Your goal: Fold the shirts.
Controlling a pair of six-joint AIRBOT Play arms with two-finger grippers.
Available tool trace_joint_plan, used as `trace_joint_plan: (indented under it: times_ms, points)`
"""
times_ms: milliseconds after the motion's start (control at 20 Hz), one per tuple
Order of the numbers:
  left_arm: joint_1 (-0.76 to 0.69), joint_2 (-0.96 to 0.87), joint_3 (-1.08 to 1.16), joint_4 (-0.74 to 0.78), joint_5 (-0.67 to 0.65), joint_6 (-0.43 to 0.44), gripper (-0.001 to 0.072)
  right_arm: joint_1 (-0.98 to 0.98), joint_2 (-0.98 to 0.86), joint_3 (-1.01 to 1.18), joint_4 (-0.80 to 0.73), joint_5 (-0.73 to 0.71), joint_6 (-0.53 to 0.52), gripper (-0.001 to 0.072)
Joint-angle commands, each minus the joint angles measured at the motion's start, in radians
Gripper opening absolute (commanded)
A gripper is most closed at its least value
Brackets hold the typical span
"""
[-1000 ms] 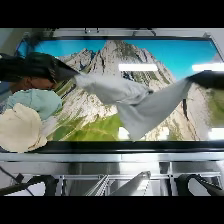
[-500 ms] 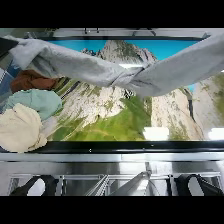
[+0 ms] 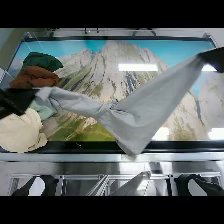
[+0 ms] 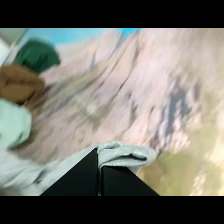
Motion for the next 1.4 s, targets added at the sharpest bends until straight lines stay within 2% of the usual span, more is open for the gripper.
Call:
trace_joint_plan:
  times_ms: [0, 50, 150, 200, 250, 300, 350, 400, 450, 500, 550, 650, 800, 1000, 1200, 1250, 1300, 1350]
  points:
    - [-0.068, -0.146, -0.197, 0.000, 0.151, 0.114, 0.0130, 0.158, -0.241, -0.077, -0.060, -0.092, -0.028, 0.0013]
    - [-0.071, -0.205, -0.207, -0.002, 0.196, 0.151, 0.0269, 0.173, -0.318, -0.077, -0.069, -0.119, -0.029, 0.0013]
    - [-0.058, -0.307, -0.173, -0.003, 0.205, 0.246, 0.0280, 0.170, -0.439, -0.076, -0.068, -0.166, -0.028, 0.0020]
    - [-0.045, -0.353, -0.130, -0.002, 0.177, 0.265, 0.0281, 0.156, -0.477, -0.075, -0.068, -0.167, -0.028, 0.0135]
    - [-0.035, -0.391, -0.076, -0.002, 0.137, 0.272, 0.0297, 0.132, -0.497, -0.075, -0.068, -0.153, -0.027, 0.0286]
    - [-0.027, -0.422, -0.019, -0.001, 0.092, 0.272, 0.0298, 0.103, -0.501, -0.075, -0.069, -0.130, -0.028, 0.0324]
    - [-0.026, -0.444, 0.035, 0.002, 0.049, 0.270, 0.0299, 0.067, -0.497, -0.075, -0.072, -0.101, -0.028, 0.0324]
    - [-0.040, -0.462, 0.084, 0.005, 0.010, 0.269, 0.0382, 0.031, -0.492, -0.075, -0.083, -0.069, -0.027, 0.0325]
    - [-0.073, -0.470, 0.121, 0.022, 0.001, 0.267, 0.0720, -0.007, -0.491, -0.075, -0.110, -0.035, -0.008, 0.0392]
    - [-0.118, -0.470, 0.147, 0.056, 0.019, 0.265, 0.0720, -0.033, -0.491, -0.078, -0.151, -0.021, 0.029, 0.0535]
    - [-0.177, -0.470, 0.169, 0.097, 0.056, 0.264, 0.0720, -0.052, -0.492, -0.086, -0.209, -0.018, 0.073, 0.0608]
    - [-0.327, -0.470, 0.215, 0.192, 0.179, 0.217, 0.0720, -0.058, -0.502, -0.105, -0.299, -0.027, 0.117, 0.0608]
    - [-0.554, -0.475, 0.312, 0.427, 0.387, 0.090, 0.0716, -0.049, -0.556, -0.123, -0.284, -0.038, 0.130, 0.0607]
    - [-0.758, -0.603, 0.456, 0.659, 0.344, -0.050, 0.0714, -0.039, -0.650, -0.122, -0.130, -0.093, 0.129, 0.0596]
    - [-0.842, -0.769, 0.558, 0.682, 0.324, -0.066, 0.0713, -0.017, -0.704, -0.121, -0.047, -0.162, 0.114, 0.0594]
    - [-0.851, -0.809, 0.587, 0.683, 0.316, -0.074, 0.0713, -0.006, -0.714, -0.121, -0.034, -0.185, 0.114, 0.0565]
    - [-0.861, -0.847, 0.617, 0.683, 0.297, -0.084, 0.0713, 0.003, -0.724, -0.120, -0.026, -0.208, 0.114, 0.0467]
    - [-0.870, -0.889, 0.652, 0.683, 0.269, -0.091, 0.0713, 0.012, -0.734, -0.120, -0.016, -0.231, 0.114, 0.0454]
